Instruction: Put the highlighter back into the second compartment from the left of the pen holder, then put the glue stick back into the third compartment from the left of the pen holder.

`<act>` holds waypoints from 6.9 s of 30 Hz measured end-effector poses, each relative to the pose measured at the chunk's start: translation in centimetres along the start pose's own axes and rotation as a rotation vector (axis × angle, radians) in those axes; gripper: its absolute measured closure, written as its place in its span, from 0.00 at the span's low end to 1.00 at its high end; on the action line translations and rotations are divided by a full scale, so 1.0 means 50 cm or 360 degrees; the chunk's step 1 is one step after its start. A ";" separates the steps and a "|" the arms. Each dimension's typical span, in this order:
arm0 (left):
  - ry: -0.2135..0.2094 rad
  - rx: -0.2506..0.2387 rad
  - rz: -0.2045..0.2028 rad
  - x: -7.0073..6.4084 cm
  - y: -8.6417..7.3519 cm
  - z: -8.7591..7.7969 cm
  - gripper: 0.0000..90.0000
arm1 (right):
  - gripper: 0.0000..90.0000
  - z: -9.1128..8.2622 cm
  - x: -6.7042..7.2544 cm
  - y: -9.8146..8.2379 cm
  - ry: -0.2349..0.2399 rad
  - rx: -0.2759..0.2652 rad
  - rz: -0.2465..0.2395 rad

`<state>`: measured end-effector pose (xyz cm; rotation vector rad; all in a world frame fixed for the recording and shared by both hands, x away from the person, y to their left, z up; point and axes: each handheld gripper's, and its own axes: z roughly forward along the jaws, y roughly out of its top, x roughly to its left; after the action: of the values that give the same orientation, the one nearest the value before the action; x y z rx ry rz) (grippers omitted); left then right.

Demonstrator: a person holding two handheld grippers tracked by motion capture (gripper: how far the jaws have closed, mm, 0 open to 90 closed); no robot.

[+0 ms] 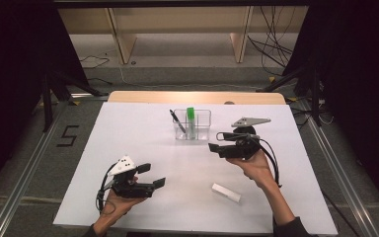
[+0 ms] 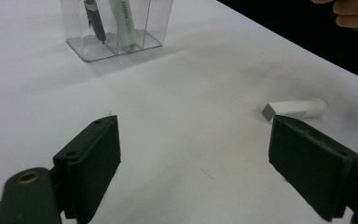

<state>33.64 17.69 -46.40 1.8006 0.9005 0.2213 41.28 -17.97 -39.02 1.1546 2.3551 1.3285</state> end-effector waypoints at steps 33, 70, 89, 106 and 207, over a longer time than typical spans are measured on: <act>-0.0005 0.0001 -0.0007 0.001 0.004 0.001 0.18 | 0.28 -0.047 0.030 -0.114 0.0075 0.0242 -0.0118; -0.0008 -0.0001 -0.0027 0.002 0.001 -0.001 0.18 | 0.24 -0.035 0.045 -0.162 0.0048 0.0613 -0.0291; -0.0005 0.0003 -0.0027 0.003 0.001 -0.001 0.18 | 0.30 -0.042 0.038 -0.179 0.0040 0.0719 -0.0328; -0.0013 0.0019 0.0005 -0.001 -0.003 -0.002 0.18 | 0.47 -0.042 0.045 -0.196 0.0024 0.0796 -0.0406; -0.0313 0.0440 0.0309 -0.083 0.089 0.059 0.19 | 0.75 -0.006 0.241 -0.264 -0.0765 0.0039 -0.2332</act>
<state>34.42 12.08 -42.72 2.1274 0.6404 0.0409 25.98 -13.39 -47.06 -0.3541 1.9345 0.3854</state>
